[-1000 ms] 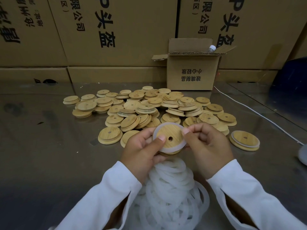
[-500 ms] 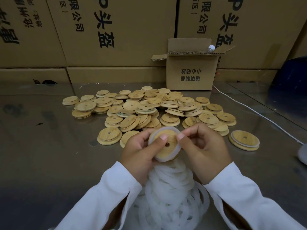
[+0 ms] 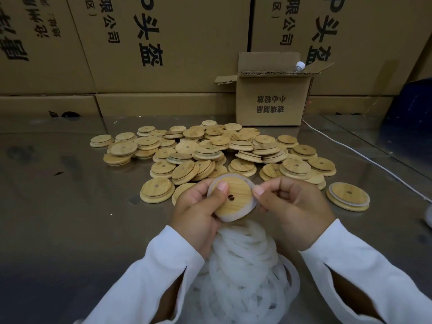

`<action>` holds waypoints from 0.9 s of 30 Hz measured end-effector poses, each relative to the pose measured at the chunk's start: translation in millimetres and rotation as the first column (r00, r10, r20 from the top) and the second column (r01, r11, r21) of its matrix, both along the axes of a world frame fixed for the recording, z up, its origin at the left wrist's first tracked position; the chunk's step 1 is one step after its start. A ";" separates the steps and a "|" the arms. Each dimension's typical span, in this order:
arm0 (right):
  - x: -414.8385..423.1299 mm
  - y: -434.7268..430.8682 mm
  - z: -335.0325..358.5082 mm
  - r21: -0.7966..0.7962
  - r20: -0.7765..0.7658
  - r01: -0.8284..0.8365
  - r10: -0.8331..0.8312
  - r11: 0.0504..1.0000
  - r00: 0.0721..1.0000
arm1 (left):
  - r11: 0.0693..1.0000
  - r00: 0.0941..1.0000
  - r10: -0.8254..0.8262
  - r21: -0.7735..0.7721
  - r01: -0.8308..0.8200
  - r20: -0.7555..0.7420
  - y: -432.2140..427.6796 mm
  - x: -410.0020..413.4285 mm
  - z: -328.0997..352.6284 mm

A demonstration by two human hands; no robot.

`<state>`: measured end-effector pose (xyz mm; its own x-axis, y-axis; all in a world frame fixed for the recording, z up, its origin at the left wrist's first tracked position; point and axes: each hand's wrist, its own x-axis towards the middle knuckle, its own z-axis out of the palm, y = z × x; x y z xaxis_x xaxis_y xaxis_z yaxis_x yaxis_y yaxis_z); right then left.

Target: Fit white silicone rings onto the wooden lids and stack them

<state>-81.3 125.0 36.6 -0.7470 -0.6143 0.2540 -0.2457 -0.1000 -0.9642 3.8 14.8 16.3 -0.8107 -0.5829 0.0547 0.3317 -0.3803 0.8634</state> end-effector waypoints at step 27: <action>5.8 2.5 -11.4 0.063 -0.320 0.260 -0.227 0.964 0.920 | 0.867 0.989 0.129 -0.493 -0.077 0.074 -0.4 3.7 1.0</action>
<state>-75.6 127.5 25.2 -0.7722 -0.4577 0.4406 -0.5353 0.0952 -0.8393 7.5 14.4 17.4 -0.7639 -0.5839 0.2748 0.2468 0.1290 0.9604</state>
